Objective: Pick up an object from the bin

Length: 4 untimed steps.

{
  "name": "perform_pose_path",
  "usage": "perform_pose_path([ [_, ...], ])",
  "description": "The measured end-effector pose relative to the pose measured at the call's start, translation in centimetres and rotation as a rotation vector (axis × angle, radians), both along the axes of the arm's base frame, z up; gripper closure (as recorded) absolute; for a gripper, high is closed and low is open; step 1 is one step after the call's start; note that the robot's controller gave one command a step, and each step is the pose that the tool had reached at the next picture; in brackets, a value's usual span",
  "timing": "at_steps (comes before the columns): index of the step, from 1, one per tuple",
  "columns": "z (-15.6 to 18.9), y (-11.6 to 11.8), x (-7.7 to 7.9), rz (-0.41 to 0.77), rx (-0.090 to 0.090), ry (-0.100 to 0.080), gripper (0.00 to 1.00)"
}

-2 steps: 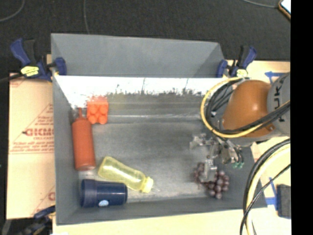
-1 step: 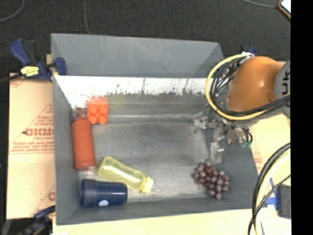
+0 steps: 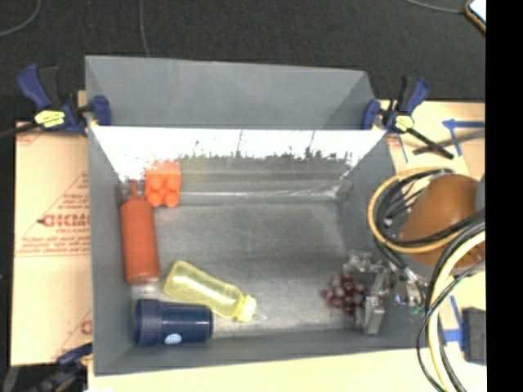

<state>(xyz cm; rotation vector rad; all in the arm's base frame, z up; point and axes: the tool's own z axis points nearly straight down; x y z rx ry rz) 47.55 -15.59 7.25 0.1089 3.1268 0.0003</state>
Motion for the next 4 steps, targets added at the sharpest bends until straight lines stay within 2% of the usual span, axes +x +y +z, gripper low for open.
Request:
perform_pose_path([
  [1,5.9,0.3,7.6,0.316,-0.013,-0.022,0.00],
  [2,1.7,2.6,2.5,0.095,-0.002,0.000,0.00],
  [3,0.3,2.5,2.6,0.332,-0.010,-0.017,0.00],
  [4,-0.2,7.2,1.8,0.001,0.002,-0.003,0.00],
])
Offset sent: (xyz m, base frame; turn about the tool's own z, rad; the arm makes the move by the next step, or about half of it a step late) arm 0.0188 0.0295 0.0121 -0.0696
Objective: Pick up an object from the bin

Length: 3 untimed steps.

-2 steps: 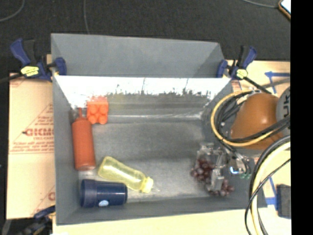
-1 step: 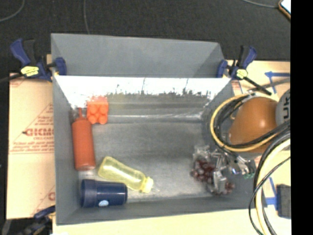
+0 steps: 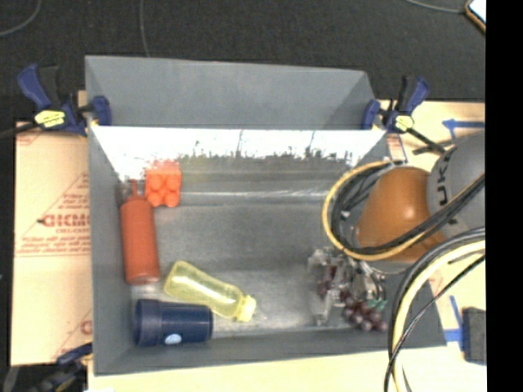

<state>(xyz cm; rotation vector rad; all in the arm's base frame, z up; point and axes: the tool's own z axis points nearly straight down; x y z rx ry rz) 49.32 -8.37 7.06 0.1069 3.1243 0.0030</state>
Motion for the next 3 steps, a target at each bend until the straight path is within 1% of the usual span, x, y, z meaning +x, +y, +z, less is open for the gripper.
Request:
perform_pose_path([
  [1,0.3,-3.6,-0.1,0.246,-0.011,-0.015,0.00],
  [2,0.4,-4.4,8.3,0.028,-0.001,-0.008,0.00],
  [3,0.3,-3.6,9.4,0.007,-0.004,-0.017,0.00],
])
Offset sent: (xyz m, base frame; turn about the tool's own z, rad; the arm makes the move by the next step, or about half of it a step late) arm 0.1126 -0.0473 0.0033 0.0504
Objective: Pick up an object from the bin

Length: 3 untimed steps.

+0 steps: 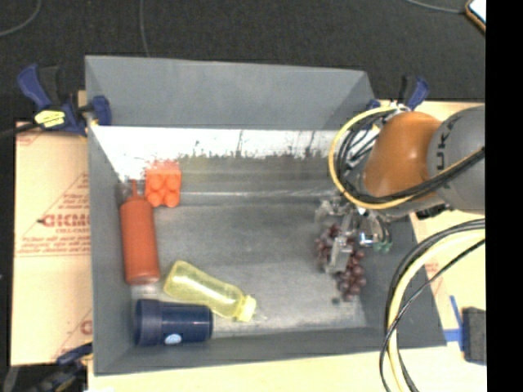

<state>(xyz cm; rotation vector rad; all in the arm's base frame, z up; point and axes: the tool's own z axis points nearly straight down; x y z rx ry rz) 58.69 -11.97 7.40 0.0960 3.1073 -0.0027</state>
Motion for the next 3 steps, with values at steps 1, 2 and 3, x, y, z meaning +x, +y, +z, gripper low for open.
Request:
perform_pose_path([
  [1,-0.28,-1.91,0.14,0.236,0.001,-0.001,0.00],
  [2,0.51,-2.86,-0.39,0.054,0.004,0.002,1.00],
  [3,0.52,-2.86,-0.39,0.054,0.004,0.002,1.00],
])
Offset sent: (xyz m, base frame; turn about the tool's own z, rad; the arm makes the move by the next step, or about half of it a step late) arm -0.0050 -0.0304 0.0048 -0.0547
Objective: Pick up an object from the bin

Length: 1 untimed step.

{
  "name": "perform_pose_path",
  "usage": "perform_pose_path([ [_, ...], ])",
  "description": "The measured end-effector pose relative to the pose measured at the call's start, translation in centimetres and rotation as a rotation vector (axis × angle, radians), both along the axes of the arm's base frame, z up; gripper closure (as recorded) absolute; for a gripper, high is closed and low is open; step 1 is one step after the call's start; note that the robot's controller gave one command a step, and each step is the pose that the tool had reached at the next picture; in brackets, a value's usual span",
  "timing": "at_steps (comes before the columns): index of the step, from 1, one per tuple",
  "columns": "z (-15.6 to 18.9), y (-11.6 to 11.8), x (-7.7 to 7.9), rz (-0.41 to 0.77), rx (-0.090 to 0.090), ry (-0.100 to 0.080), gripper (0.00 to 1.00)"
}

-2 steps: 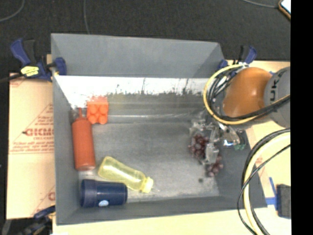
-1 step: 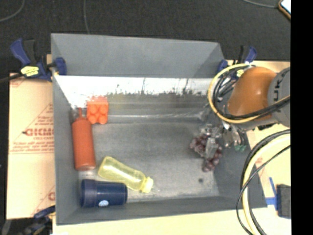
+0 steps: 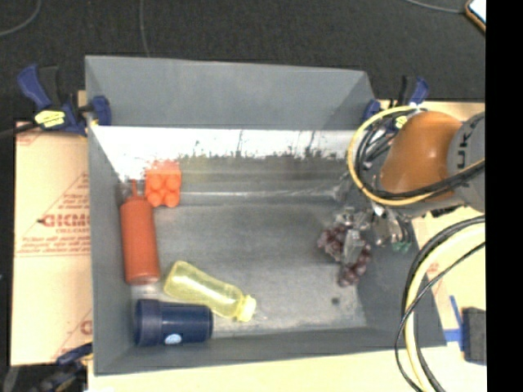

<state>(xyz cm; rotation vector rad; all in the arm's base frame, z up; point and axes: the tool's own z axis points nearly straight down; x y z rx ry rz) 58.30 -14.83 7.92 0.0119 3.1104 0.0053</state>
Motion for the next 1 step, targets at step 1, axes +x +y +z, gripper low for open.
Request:
perform_pose_path([
  [1,3.48,-0.03,-0.18,0.003,-0.002,-0.008,1.00],
])
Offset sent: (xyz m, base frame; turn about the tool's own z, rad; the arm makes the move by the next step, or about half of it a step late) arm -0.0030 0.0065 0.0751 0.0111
